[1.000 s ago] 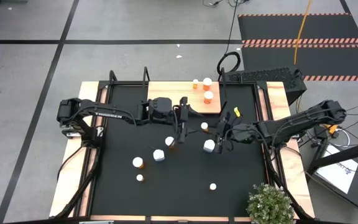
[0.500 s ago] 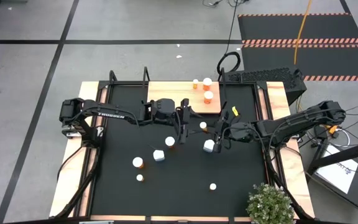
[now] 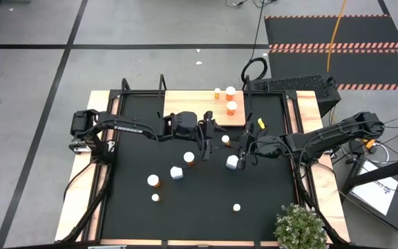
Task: Pick and place medicine bottles onto shelf by color
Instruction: Put the top right small orange pill bottle aligned with the other small orange pill bottle on the shelf
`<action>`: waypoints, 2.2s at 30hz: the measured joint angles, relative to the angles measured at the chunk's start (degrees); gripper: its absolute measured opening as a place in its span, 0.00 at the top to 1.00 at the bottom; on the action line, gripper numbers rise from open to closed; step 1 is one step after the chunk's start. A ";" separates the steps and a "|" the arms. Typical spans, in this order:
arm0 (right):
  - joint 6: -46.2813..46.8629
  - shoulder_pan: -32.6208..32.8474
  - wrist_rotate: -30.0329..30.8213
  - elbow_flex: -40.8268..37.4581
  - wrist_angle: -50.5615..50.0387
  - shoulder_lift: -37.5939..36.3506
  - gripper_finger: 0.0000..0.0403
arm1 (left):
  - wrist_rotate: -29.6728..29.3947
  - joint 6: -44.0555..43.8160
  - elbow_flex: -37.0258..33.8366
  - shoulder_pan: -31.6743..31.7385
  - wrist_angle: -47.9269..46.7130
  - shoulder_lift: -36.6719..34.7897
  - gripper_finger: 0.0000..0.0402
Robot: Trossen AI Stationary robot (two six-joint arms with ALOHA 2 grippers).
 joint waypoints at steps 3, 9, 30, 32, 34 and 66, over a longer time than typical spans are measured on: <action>-0.02 -0.01 -0.06 0.00 -0.11 0.00 0.73 | 0.00 -0.02 0.00 0.00 0.48 -0.02 0.30; 0.00 -0.01 -0.06 0.00 -0.24 0.00 0.73 | -0.02 -0.15 0.00 0.02 0.36 -0.02 0.32; -0.02 -0.01 -0.06 0.00 -0.24 0.00 0.73 | -0.02 0.49 0.00 0.00 -0.56 -0.04 0.64; -0.02 0.00 -0.06 0.00 -0.24 0.00 0.73 | 0.00 0.68 0.00 0.00 -0.68 -0.06 0.65; 0.00 0.00 -0.06 0.00 -0.24 0.00 0.73 | 0.16 0.70 0.00 0.00 -0.68 -0.06 0.66; -0.02 0.01 -0.04 0.00 -0.26 -0.04 0.73 | 0.52 0.63 -0.02 0.00 -0.04 -0.33 0.52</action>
